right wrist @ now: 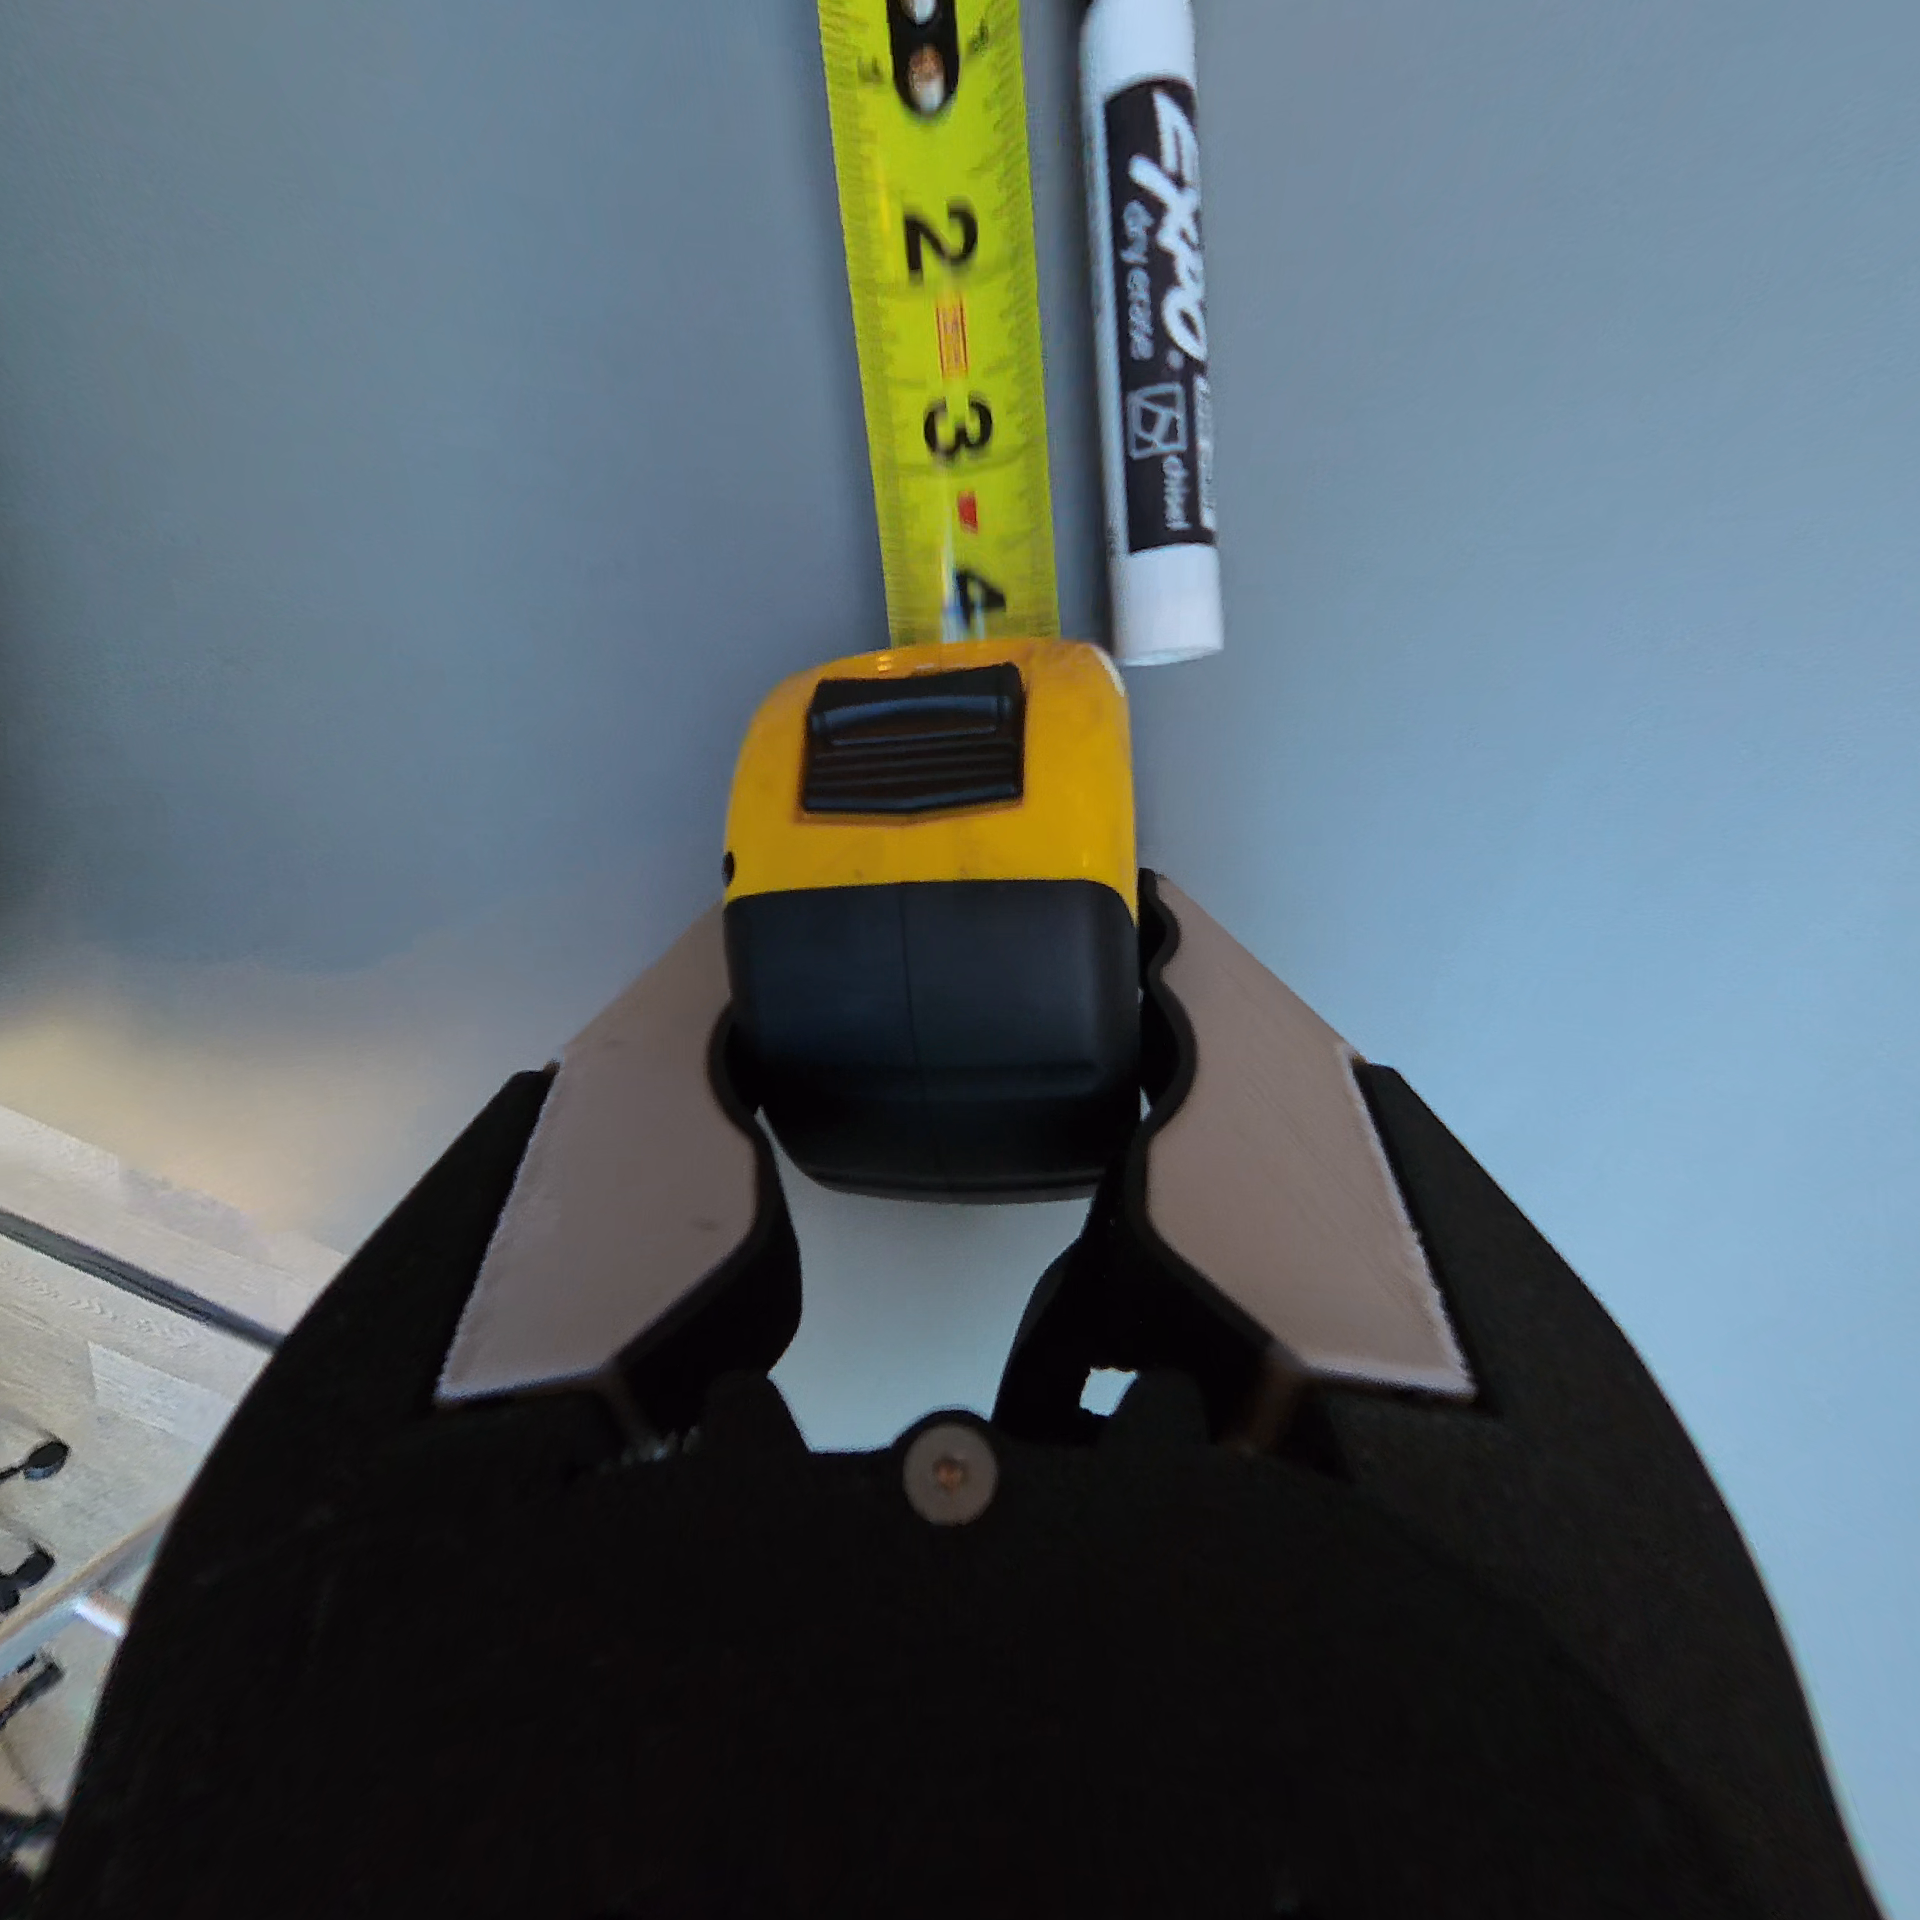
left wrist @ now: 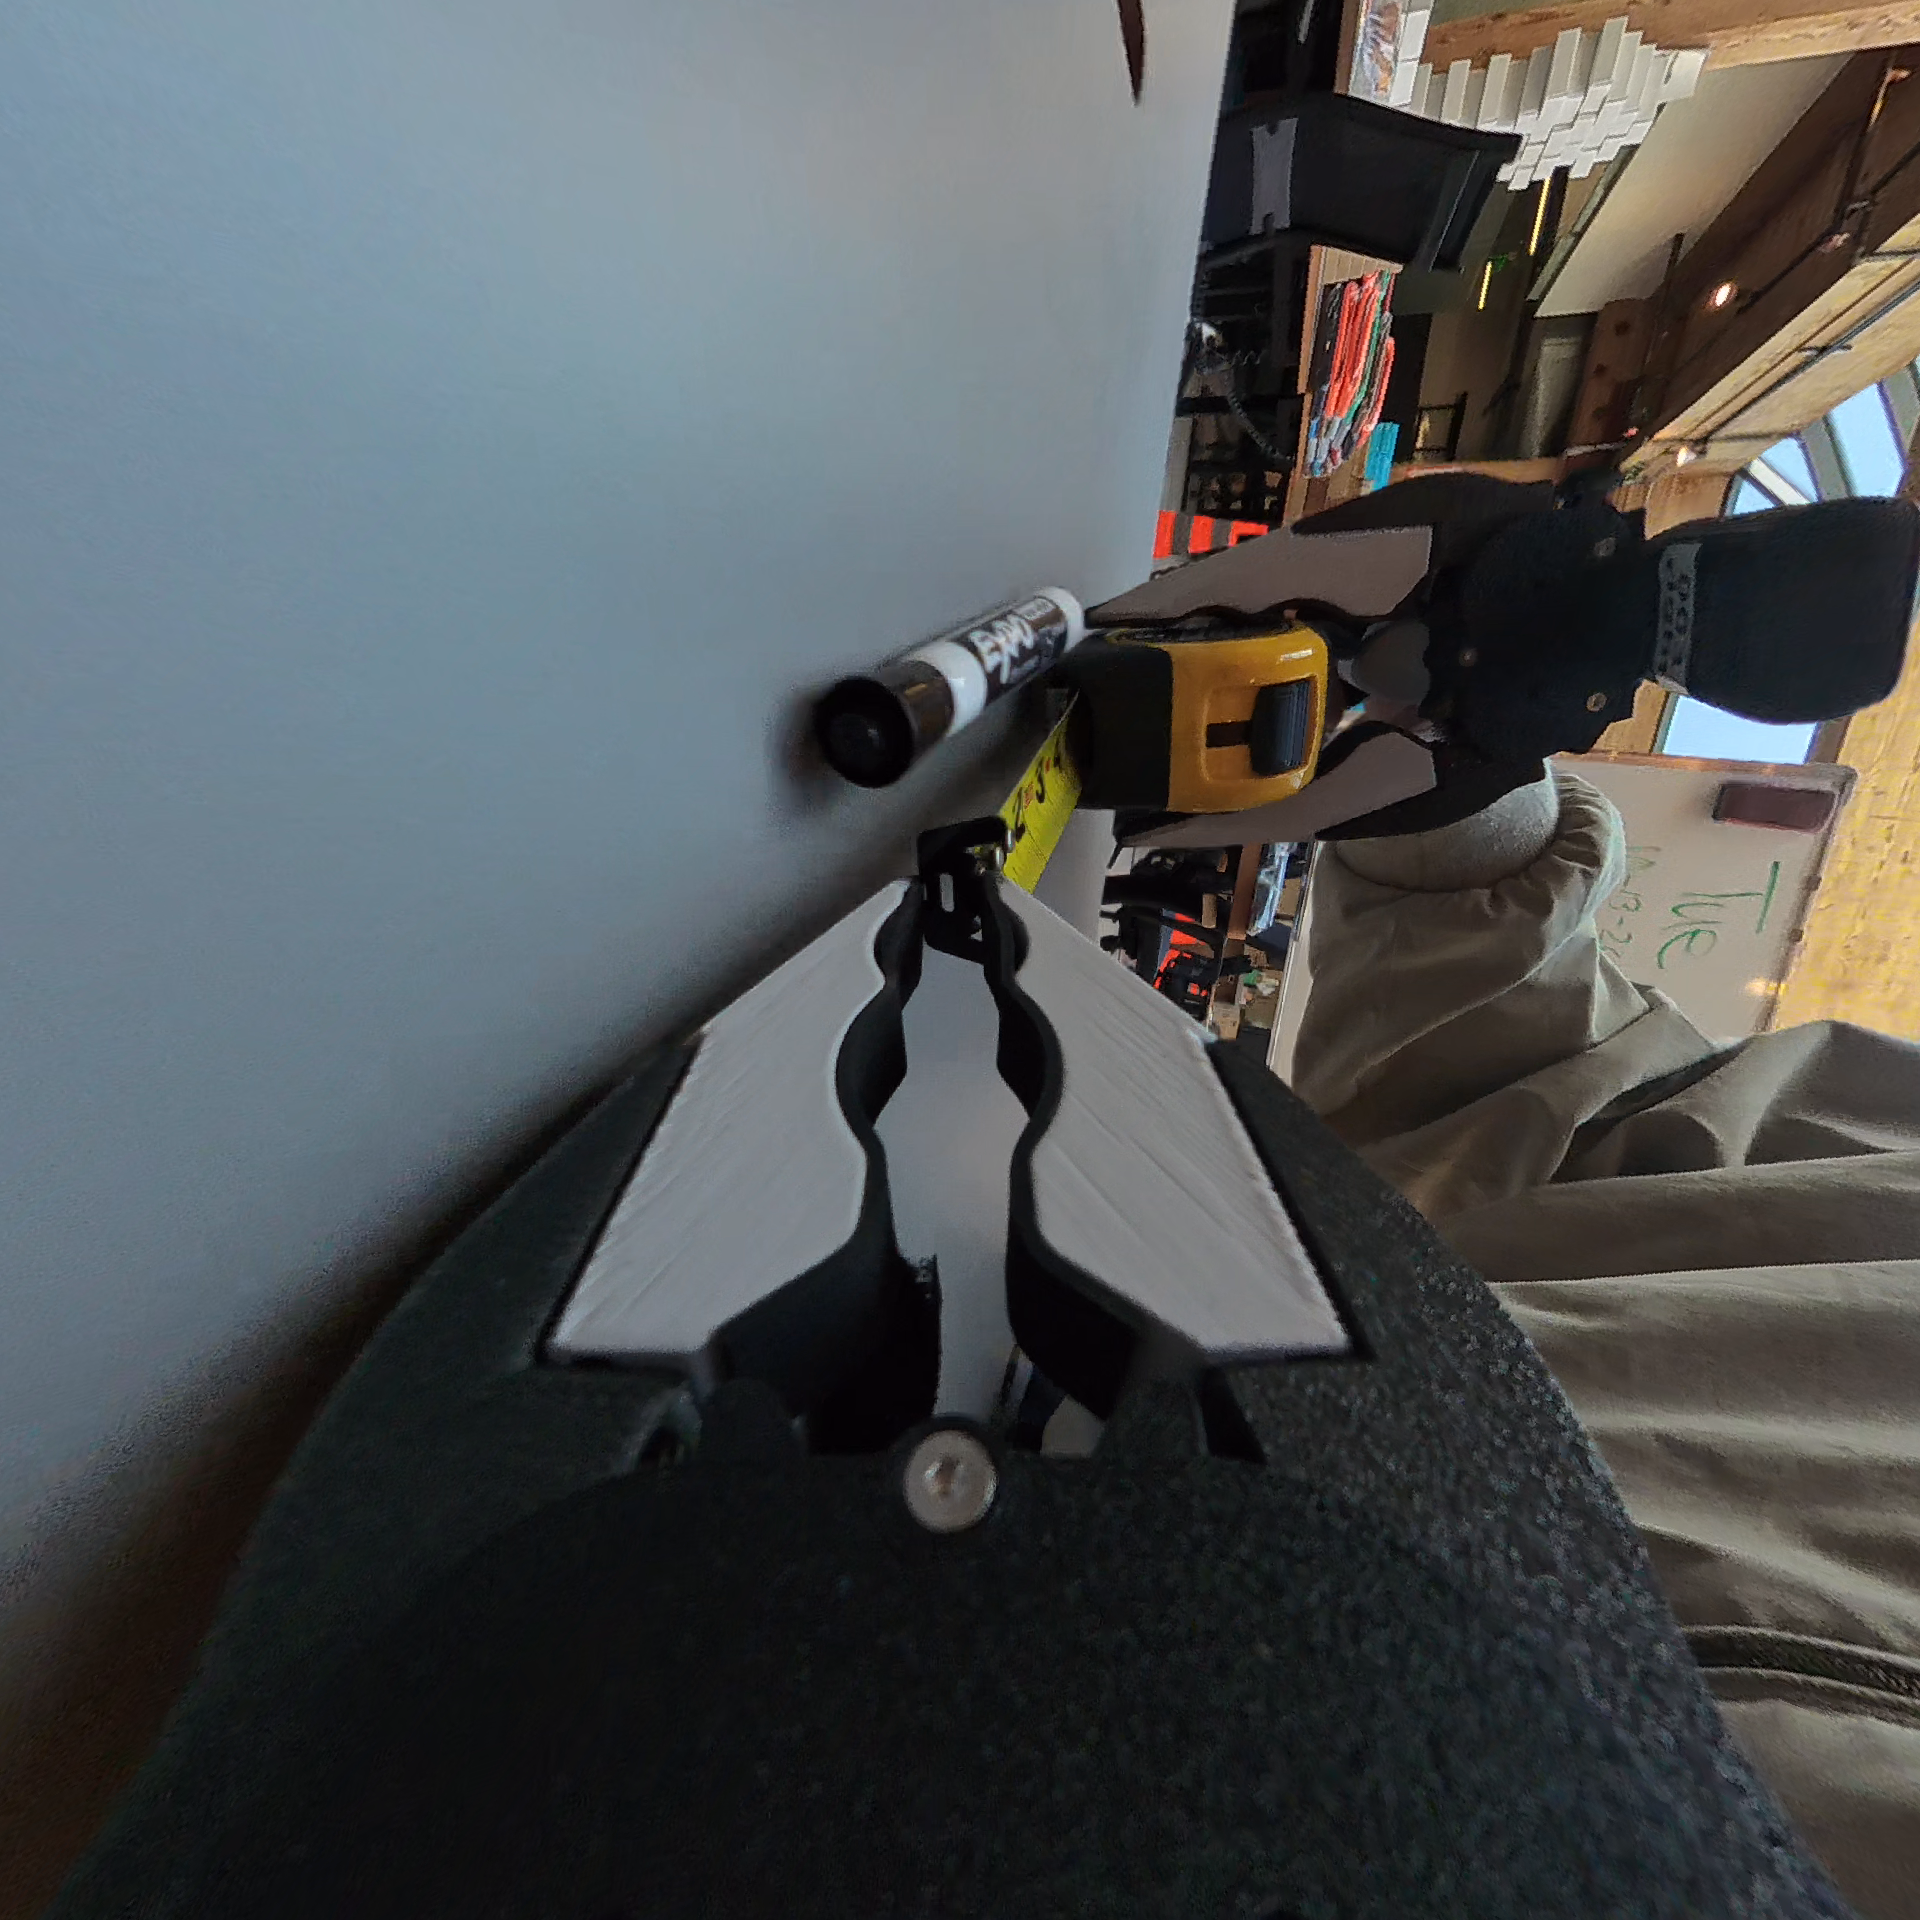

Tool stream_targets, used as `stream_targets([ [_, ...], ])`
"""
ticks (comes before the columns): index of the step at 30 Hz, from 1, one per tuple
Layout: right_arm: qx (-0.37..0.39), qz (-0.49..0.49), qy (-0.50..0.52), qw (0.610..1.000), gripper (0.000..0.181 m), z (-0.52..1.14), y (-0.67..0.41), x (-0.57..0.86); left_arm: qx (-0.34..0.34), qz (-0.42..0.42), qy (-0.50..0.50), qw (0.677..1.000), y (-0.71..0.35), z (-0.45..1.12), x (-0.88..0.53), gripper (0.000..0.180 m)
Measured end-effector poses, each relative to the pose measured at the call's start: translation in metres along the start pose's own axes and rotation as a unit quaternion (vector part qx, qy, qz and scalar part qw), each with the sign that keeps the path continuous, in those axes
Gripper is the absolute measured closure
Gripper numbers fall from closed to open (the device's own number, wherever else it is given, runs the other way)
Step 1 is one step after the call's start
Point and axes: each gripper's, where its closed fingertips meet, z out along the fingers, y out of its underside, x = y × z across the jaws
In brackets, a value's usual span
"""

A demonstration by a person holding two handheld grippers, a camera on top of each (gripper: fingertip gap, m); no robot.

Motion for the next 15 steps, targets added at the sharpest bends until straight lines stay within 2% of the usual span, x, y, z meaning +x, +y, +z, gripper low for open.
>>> stream_targets([
  [4, 0.063, 0.027, -0.015, 0.998, 0.113, -0.005, -0.015, -0.033, -0.040, 0.019, 0.026, 0.999, 0.024, 0.025, 0.032, 0.171],
  [9, 0.137, 0.082, -0.028, 0.987, 0.114, -0.003, -0.032, -0.068, -0.094, 0.033, 0.014, 0.995, 0.059, 0.059, 0.049, 0.171],
  [13, 0.170, 0.147, -0.052, 0.973, 0.114, 0.005, -0.025, -0.087, -0.128, 0.003, 0.028, 0.991, 0.079, 0.059, 0.047, 0.170],
  [15, 0.165, 0.150, -0.036, 0.974, 0.113, 0.011, -0.021, -0.093, -0.150, 0.012, 0.016, 0.989, 0.089, 0.061, 0.041, 0.169],
])
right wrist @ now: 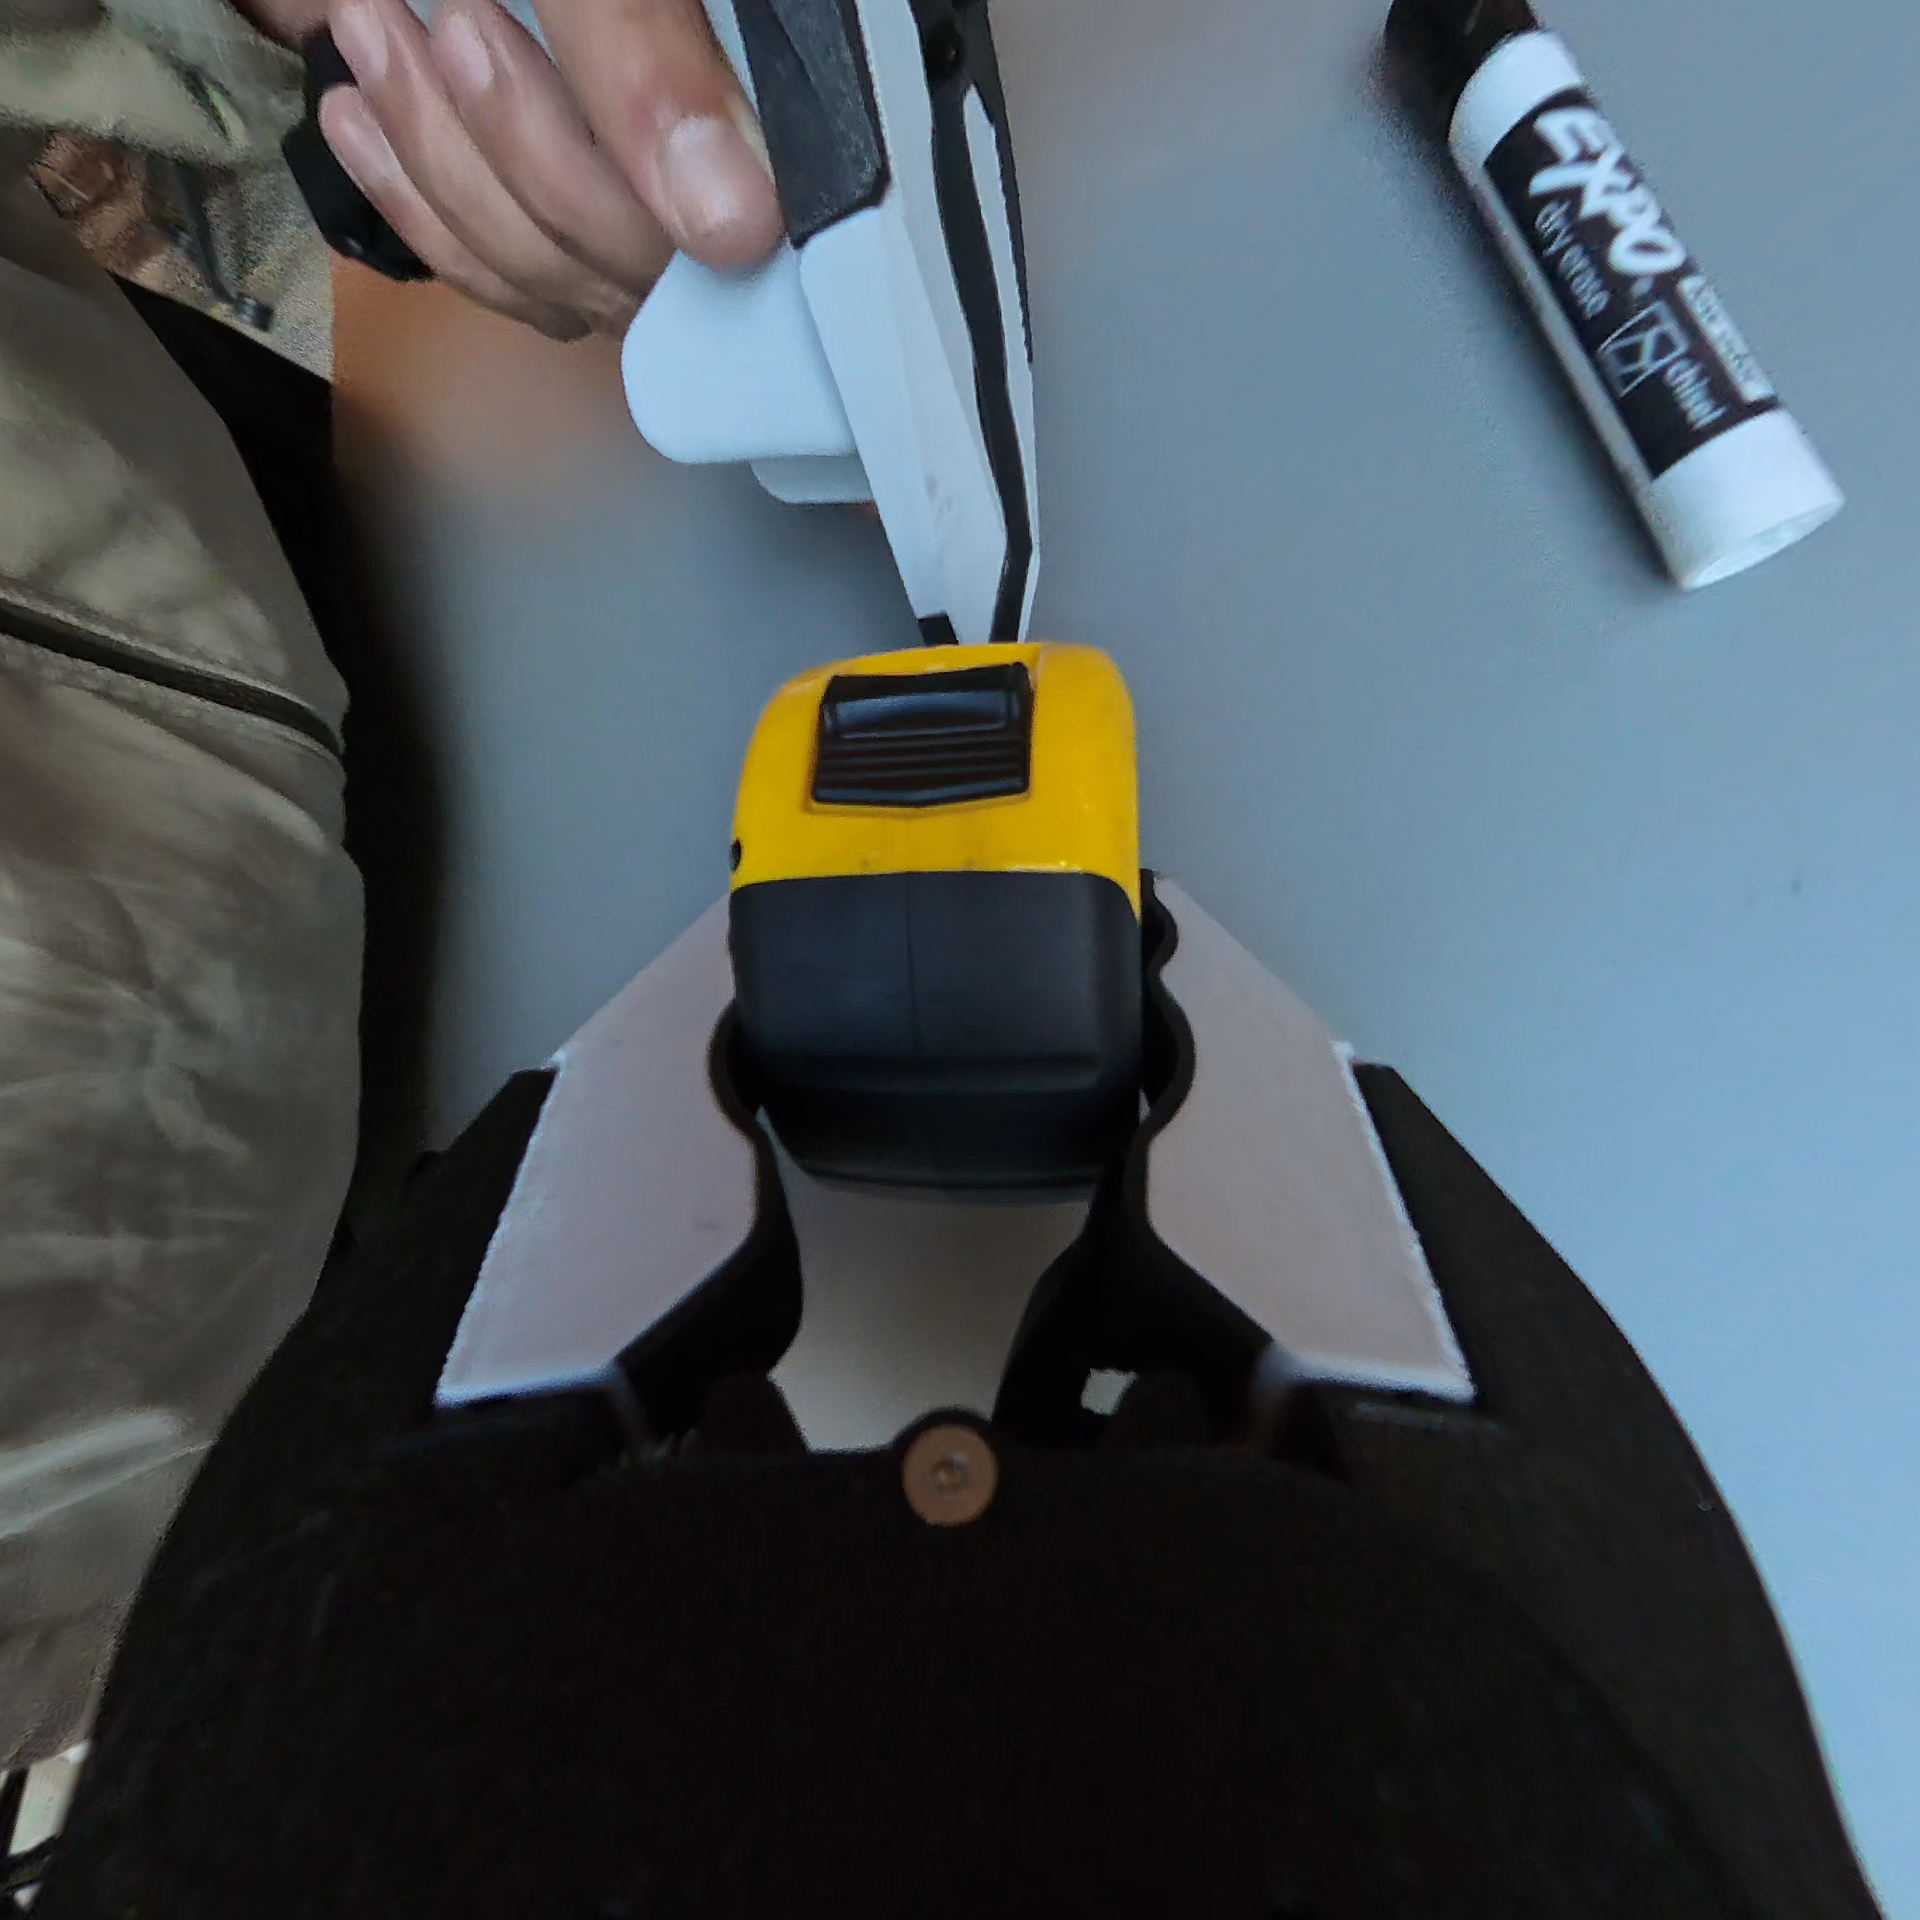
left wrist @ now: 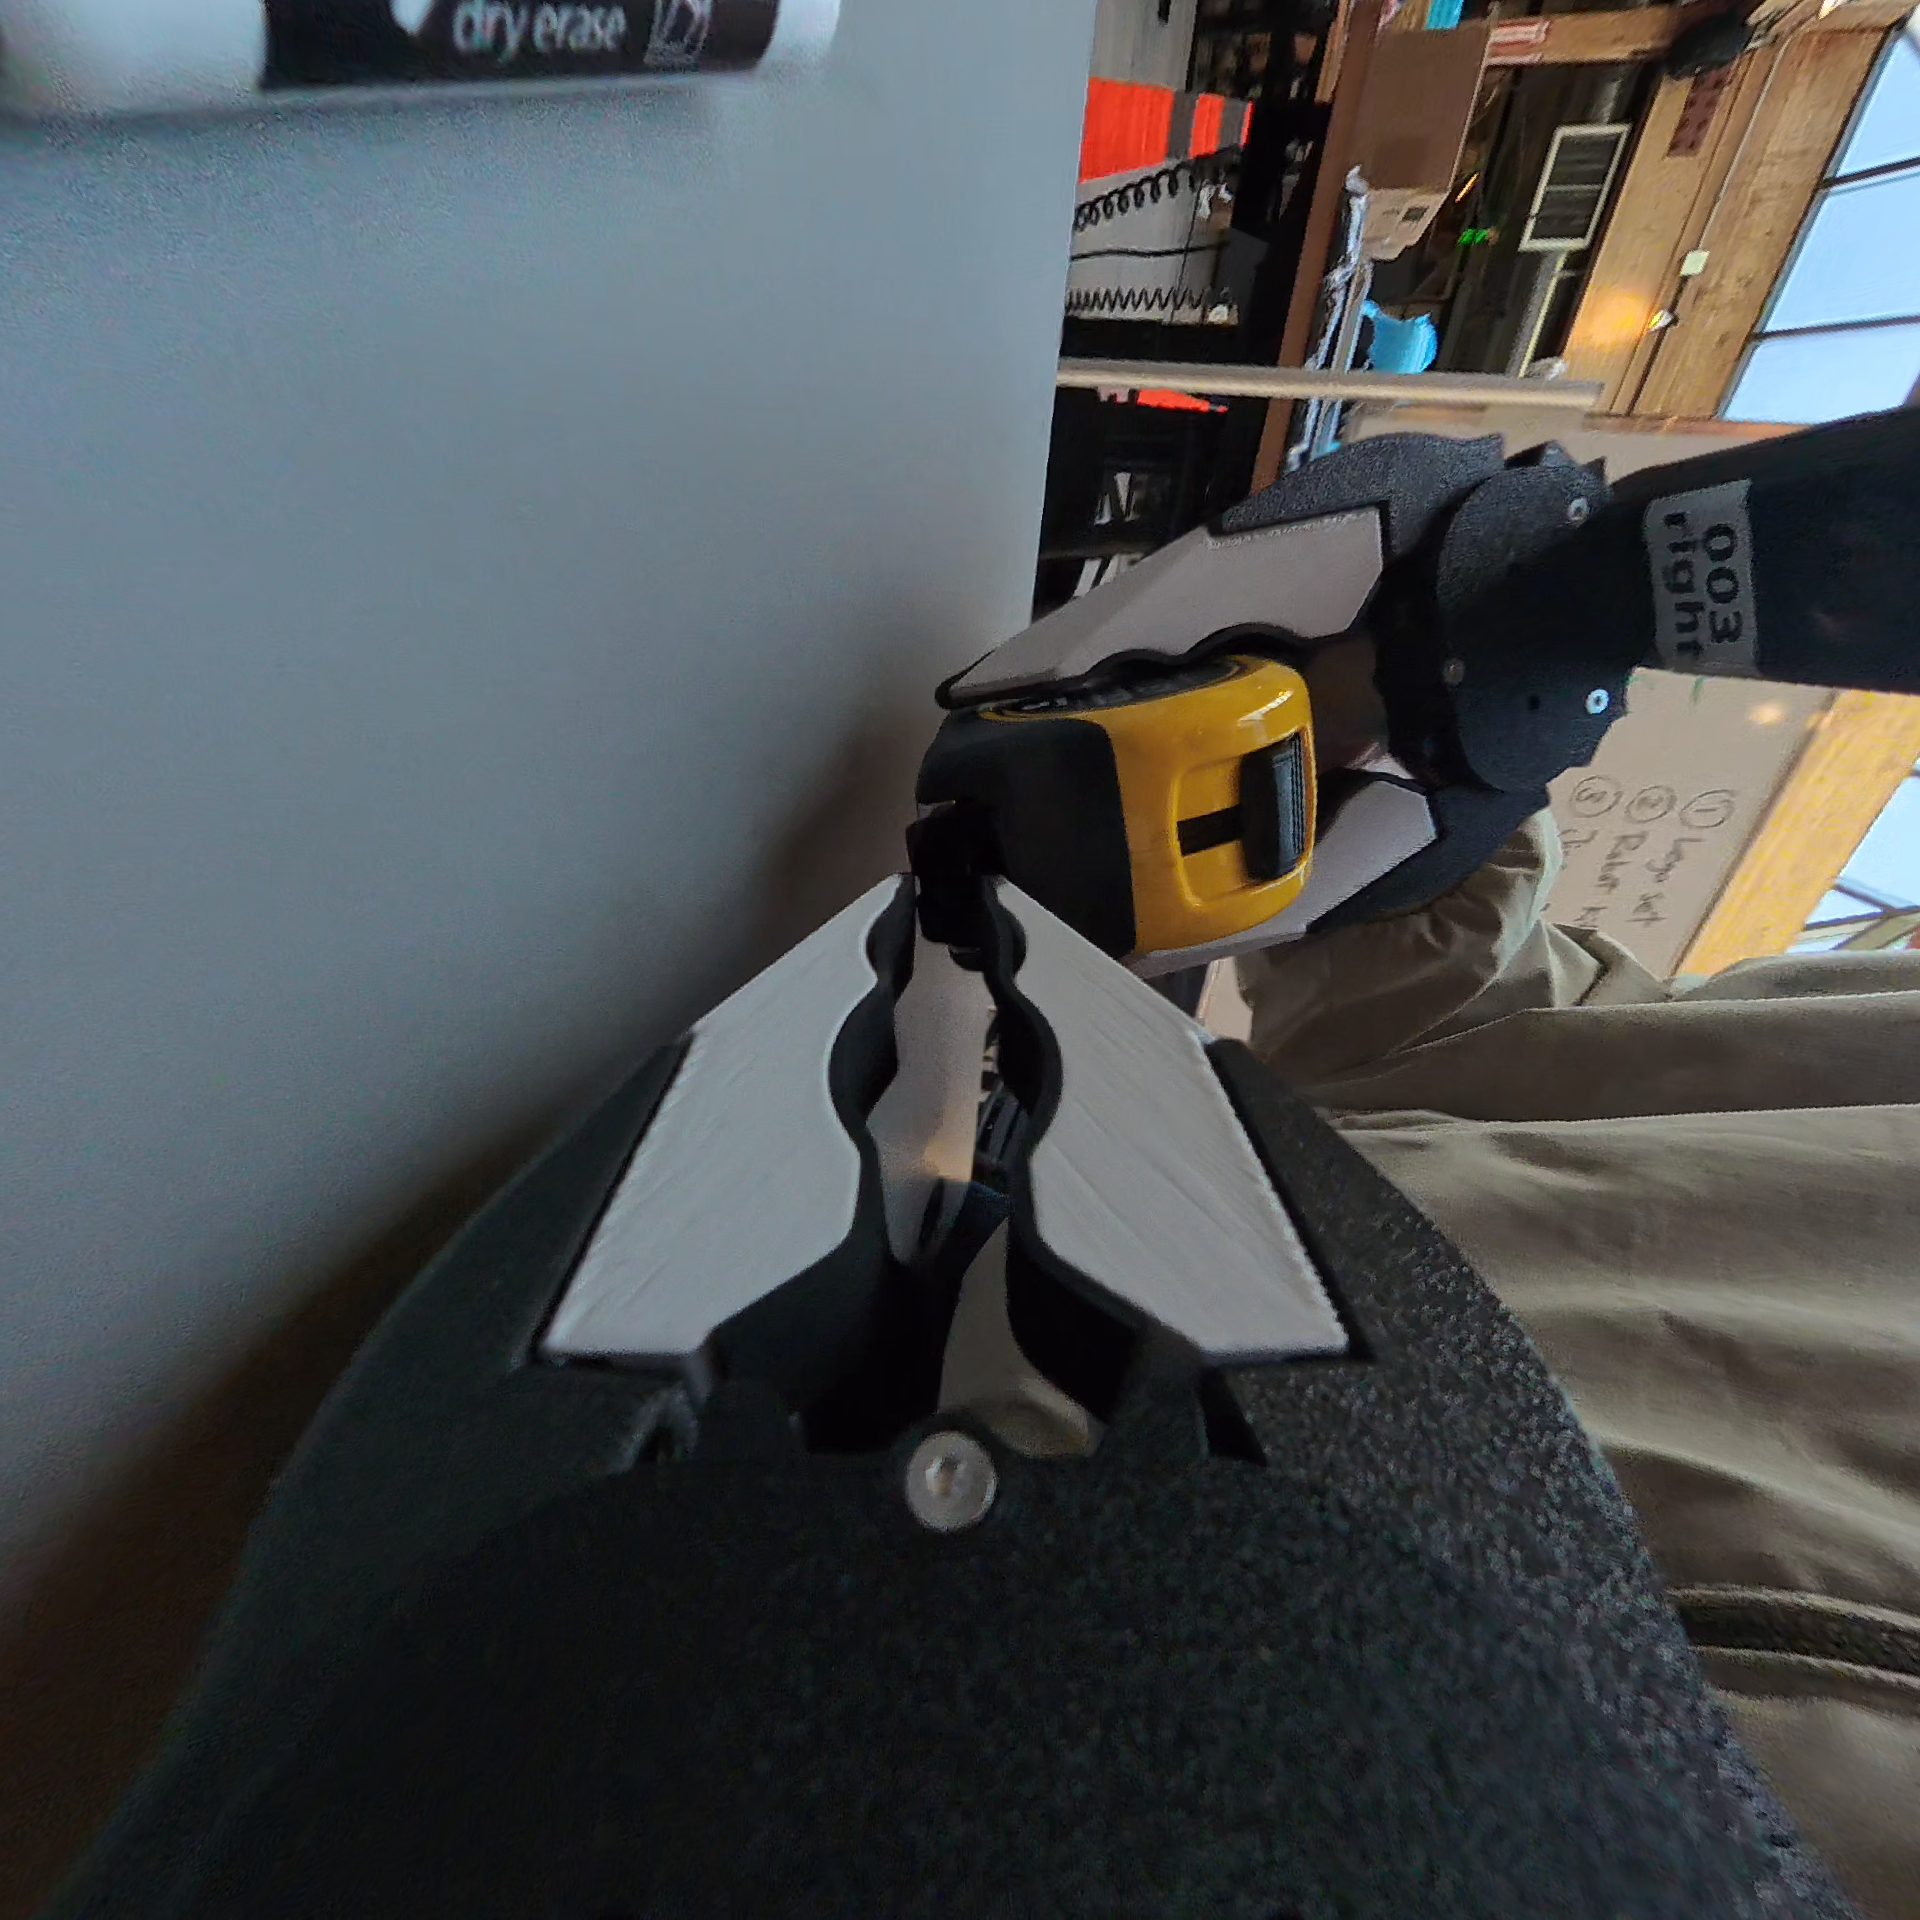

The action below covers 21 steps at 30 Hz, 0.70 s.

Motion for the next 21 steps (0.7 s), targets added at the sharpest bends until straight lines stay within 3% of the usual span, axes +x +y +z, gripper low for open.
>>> stream_targets([
  [2, -0.028, -0.007, 0.020, 0.999, 0.114, 0.006, 0.011, 0.000, -0.014, 0.039, -0.019, 0.999, 0.001, -0.003, -0.001, 0.161],
  [6, -0.048, -0.016, 0.049, 0.998, 0.114, 0.007, 0.023, -0.002, 0.047, 0.189, -0.141, 0.971, -0.041, -0.041, -0.012, 0.153],
  [9, -0.054, -0.024, 0.084, 0.995, 0.114, 0.010, 0.025, -0.001, 0.063, 0.363, -0.285, 0.885, -0.087, -0.072, -0.023, 0.144],
  [12, -0.070, -0.034, 0.124, 0.989, 0.113, 0.015, 0.025, 0.001, -0.006, 0.491, -0.364, 0.791, -0.103, -0.079, -0.043, 0.134],
  [15, -0.038, 0.010, 0.122, 0.992, 0.109, 0.015, 0.023, 0.000, -0.077, 0.542, -0.344, 0.763, -0.090, -0.063, -0.054, 0.136],
  [16, -0.009, 0.032, 0.104, 0.994, 0.104, 0.014, 0.018, -0.004, -0.087, 0.567, -0.346, 0.742, -0.089, -0.061, -0.056, 0.143],
  [17, 0.030, 0.055, 0.088, 0.994, 0.098, 0.010, 0.011, -0.007, -0.102, 0.594, -0.340, 0.722, -0.085, -0.059, -0.055, 0.163],
  [21, 0.139, 0.099, 0.099, 0.980, 0.108, -0.039, -0.012, -0.008, -0.125, 0.658, -0.323, 0.669, -0.077, -0.056, -0.025, 0.163],
])
